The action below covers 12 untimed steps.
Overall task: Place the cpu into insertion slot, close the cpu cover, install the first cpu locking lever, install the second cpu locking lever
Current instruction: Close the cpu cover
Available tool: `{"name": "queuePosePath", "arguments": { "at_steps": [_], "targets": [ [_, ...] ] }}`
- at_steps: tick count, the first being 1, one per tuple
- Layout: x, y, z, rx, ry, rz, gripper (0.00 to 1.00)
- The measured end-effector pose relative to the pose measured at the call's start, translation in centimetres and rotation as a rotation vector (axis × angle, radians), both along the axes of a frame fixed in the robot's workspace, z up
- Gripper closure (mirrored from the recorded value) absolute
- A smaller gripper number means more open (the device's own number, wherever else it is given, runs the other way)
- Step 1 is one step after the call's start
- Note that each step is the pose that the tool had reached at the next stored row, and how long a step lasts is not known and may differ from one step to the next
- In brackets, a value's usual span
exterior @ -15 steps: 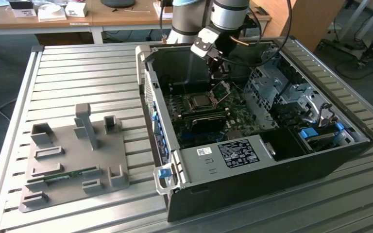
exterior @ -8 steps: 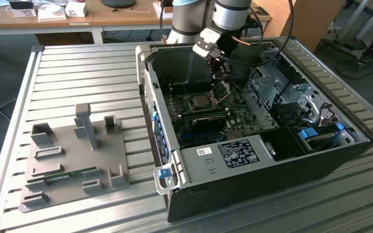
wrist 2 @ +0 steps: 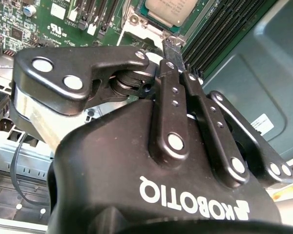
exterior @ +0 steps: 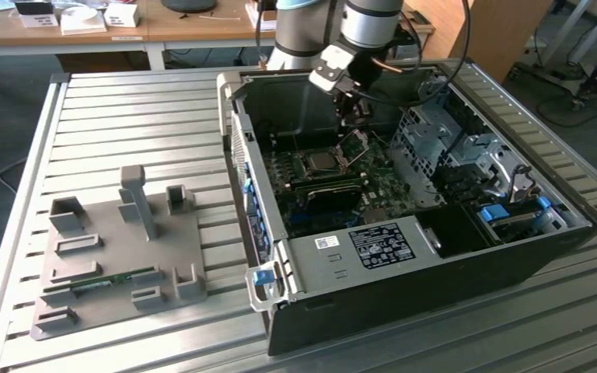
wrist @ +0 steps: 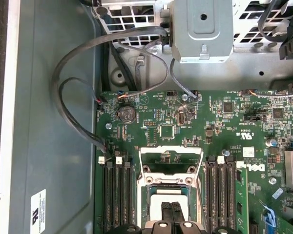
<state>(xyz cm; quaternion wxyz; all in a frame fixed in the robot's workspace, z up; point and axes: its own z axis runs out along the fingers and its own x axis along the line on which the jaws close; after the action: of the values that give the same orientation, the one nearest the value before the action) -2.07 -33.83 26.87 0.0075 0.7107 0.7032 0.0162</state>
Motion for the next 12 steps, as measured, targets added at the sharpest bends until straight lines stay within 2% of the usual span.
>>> {"name": "queuePosePath", "arguments": {
  "at_steps": [12],
  "targets": [
    [1.5, 0.00, 0.00, 0.0000, 0.0000, 0.000, 0.89]
  ]
}}
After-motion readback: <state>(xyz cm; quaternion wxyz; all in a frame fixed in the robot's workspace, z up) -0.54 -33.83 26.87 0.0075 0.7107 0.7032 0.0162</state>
